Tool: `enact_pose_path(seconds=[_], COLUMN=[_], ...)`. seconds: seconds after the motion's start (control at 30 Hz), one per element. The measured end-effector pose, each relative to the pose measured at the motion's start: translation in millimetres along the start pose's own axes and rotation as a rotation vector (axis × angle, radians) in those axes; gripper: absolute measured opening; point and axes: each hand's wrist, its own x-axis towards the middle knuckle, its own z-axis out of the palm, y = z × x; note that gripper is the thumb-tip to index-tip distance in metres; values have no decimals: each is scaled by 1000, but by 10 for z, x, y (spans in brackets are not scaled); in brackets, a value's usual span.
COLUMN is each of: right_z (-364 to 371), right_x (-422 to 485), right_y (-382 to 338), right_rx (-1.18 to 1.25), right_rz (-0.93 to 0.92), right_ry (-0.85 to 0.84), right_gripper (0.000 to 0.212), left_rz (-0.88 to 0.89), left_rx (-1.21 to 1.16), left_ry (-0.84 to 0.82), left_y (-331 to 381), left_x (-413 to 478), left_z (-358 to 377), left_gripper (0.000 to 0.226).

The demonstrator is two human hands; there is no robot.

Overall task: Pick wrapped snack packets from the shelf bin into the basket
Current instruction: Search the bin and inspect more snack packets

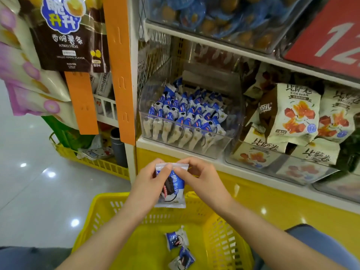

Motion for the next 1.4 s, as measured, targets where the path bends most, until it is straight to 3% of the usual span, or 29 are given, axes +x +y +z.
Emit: enact_pose_path(seconds=[0.2, 0.27, 0.33, 0.4, 0.47, 0.57, 0.67, 0.73, 0.83, 0.87, 1.0, 1.17, 1.33, 1.4], right_z=[-78, -93, -103, -127, -167, -216, -194, -148, -94, -81, -92, -100, -146, -147], right_x=[-11, -6, 7, 46, 106, 145, 101, 58, 49, 55, 74, 46, 0, -6], right_y=[48, 42, 39, 29, 8, 12, 47, 98, 122, 96, 19, 21, 37, 42], right_rx=[-431, -467, -376, -202, 15, 262, 151, -6, -298, -308, -172, -240, -630, -664], right_rz=[-332, -370, -308, -161, 20, 250, 348, 374, 200, 117, -59, -123, -358, -373], right_ry=[90, 109, 166, 243, 284, 219, -28, -135, -138, -102, -7, 8, 32, 50], right_gripper=[5, 4, 4, 8, 9, 5, 10, 31, 58, 55, 8, 4, 13, 13], left_rz=[-112, -131, -163, -211, -227, -157, -74, -3, 150, 200, 282, 297, 233, 214], left_rx=[-91, -145, -168, -160, -209, -225, -175, -83, 176, 253, 354, 385, 382, 358], left_ry=[-10, -24, -61, -89, -48, 76, 186, 225, 199, 177, 118, 67, -12, -26], left_y=[36, 49, 59, 49, 40, 26, 13, 10, 13, 19, 42, 59, 52, 37], left_x=[0, -1, -3, 3, 18, 65, 141, 175, 171, 159, 106, 82, 107, 122], left_z=[48, 56, 57, 60, 69, 40, -13, -32, -41, -41, -18, -13, -34, -27], left_gripper=[24, 20, 12, 20, 30, 19, 6, 10, 10, 12, 16, 11, 14, 12])
